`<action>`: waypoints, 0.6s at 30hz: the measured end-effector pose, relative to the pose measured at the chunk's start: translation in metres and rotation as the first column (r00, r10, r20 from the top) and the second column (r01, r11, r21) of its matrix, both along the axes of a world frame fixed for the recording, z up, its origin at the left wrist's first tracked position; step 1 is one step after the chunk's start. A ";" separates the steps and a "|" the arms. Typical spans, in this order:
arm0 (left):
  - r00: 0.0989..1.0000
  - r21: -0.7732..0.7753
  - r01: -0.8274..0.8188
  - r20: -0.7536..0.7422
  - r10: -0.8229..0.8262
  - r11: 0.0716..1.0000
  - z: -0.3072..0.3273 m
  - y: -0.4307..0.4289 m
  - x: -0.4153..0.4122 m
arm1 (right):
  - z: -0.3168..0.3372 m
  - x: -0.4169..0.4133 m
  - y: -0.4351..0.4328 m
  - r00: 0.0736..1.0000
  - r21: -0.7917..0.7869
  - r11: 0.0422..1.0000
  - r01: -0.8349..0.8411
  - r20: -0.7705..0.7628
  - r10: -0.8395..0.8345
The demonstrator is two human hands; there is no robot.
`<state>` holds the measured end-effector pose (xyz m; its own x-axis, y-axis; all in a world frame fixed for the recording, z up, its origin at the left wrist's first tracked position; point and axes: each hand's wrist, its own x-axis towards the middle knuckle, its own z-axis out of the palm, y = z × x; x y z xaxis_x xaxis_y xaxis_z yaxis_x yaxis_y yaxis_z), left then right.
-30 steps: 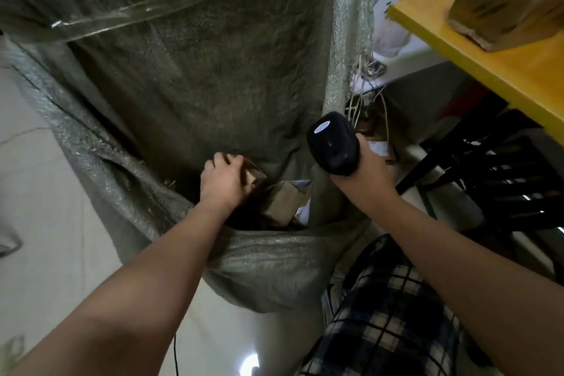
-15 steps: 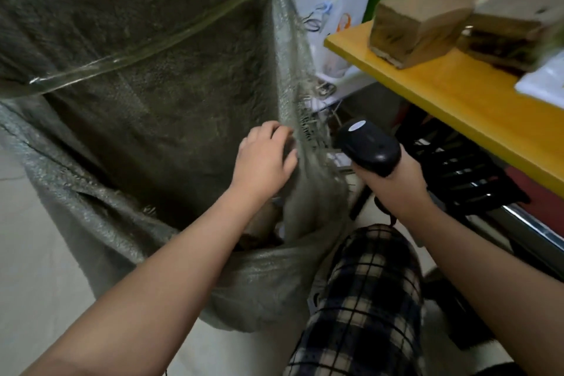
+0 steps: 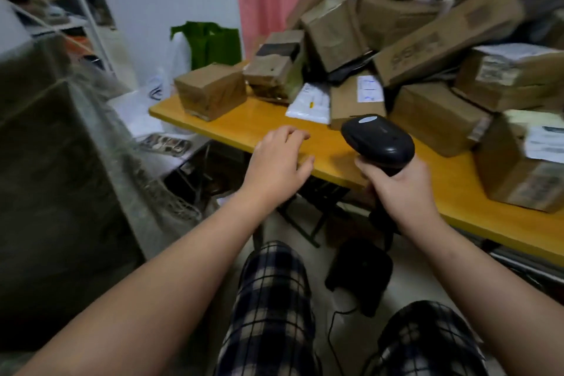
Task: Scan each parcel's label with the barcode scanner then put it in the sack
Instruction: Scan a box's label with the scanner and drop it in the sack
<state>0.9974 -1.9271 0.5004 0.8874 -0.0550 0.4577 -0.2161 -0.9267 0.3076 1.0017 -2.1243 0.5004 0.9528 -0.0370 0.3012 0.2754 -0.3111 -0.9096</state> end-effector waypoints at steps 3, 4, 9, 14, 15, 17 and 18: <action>0.999 0.014 0.043 0.002 -0.043 0.999 0.016 -0.029 0.028 | 0.021 0.006 -0.030 0.997 0.025 0.997 0.074 0.008 -0.074; 0.999 0.017 0.044 0.005 -0.044 0.999 0.023 -0.035 0.038 | 0.029 0.009 -0.038 0.996 0.036 0.995 0.091 0.016 -0.092; 0.999 0.083 0.013 0.036 -0.016 0.996 0.064 -0.047 0.098 | 0.073 0.041 -0.051 0.992 0.057 0.992 0.116 0.048 -0.119; 0.993 -0.081 -0.118 -0.005 0.118 0.990 0.112 -0.039 0.167 | 0.103 0.092 -0.037 0.997 0.127 0.990 0.060 0.037 -0.066; 0.990 -0.201 -0.143 -0.034 0.139 0.969 0.122 -0.035 0.181 | 0.108 0.102 -0.033 0.998 0.146 0.988 0.055 0.029 -0.059; 0.976 -0.382 -0.214 -0.111 0.185 0.899 0.142 -0.027 0.208 | 0.114 0.121 -0.026 0.998 0.171 0.984 0.053 0.033 -0.059; 0.964 -0.405 -0.260 -0.161 0.212 0.876 0.150 -0.025 0.219 | 0.116 0.131 -0.024 0.997 0.167 0.984 0.059 0.035 -0.066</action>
<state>1.2160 -1.9523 0.6508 0.8952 0.3375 0.2910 0.0500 -0.7248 0.6871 1.1330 -2.1484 0.6165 0.9342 -0.1490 0.3241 0.2977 -0.1749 -0.9385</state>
